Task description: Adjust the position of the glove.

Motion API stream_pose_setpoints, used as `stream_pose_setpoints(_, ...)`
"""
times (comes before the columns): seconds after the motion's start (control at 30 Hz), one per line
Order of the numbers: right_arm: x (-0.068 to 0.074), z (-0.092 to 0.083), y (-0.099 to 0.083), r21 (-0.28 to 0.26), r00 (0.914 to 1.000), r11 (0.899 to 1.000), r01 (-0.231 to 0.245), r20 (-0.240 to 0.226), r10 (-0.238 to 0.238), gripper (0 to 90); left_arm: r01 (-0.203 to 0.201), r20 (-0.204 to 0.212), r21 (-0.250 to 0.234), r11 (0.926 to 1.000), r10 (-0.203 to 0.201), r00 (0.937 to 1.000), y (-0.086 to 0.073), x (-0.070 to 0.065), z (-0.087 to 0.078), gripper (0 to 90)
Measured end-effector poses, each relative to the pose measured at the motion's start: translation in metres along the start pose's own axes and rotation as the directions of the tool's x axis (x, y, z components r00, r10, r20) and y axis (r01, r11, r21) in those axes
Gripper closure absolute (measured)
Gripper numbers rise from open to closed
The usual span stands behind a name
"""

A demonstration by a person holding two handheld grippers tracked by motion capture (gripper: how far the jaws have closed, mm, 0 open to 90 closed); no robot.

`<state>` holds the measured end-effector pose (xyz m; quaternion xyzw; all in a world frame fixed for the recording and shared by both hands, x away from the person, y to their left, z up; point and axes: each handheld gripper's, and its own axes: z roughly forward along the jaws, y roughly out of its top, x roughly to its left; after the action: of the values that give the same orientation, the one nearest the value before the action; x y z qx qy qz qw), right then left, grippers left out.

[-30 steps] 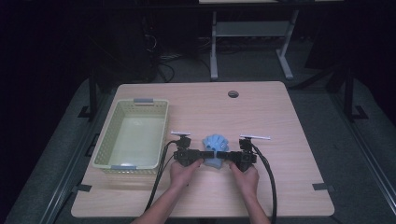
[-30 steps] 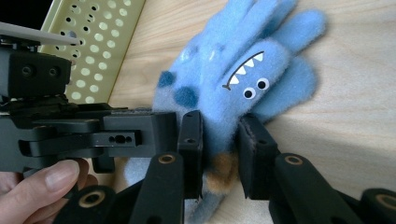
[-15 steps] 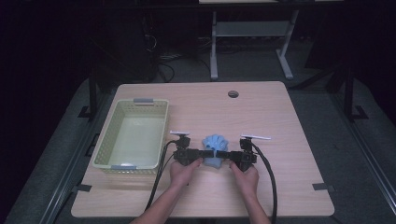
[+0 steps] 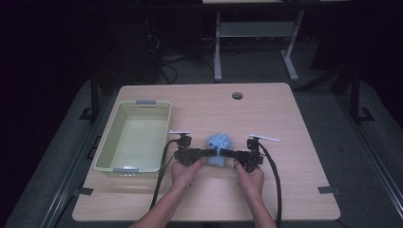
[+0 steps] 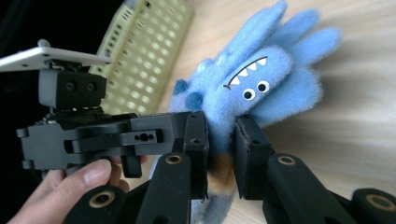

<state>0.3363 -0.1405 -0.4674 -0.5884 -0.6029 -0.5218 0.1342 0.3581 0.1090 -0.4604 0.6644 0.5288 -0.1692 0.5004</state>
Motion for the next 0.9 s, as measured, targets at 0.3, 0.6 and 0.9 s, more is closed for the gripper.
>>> stream_pose_setpoints(0.3, 0.024, -0.011, 0.011, -0.043, 0.9982, 0.998, 0.044, -0.038, -0.046, 77.1, -0.045, 0.026, -0.035, 0.9984, 0.046, 0.9986, 0.013, -0.018, -0.02, 72.0)
stream_pose_setpoints(0.6, 0.062, -0.002, 0.028, -0.052, 0.9901, 0.993, 0.108, -0.085, -0.112, 77.2, -0.067, 0.042, -0.088, 0.9938, 0.071, 0.9966, 0.031, -0.026, -0.059, 72.1)
stream_pose_setpoints(0.9, 0.094, 0.018, 0.04, -0.045, 0.9808, 0.988, 0.148, -0.122, -0.152, 77.2, -0.078, 0.033, -0.137, 0.9875, 0.083, 0.996, 0.043, -0.025, -0.097, 72.1)
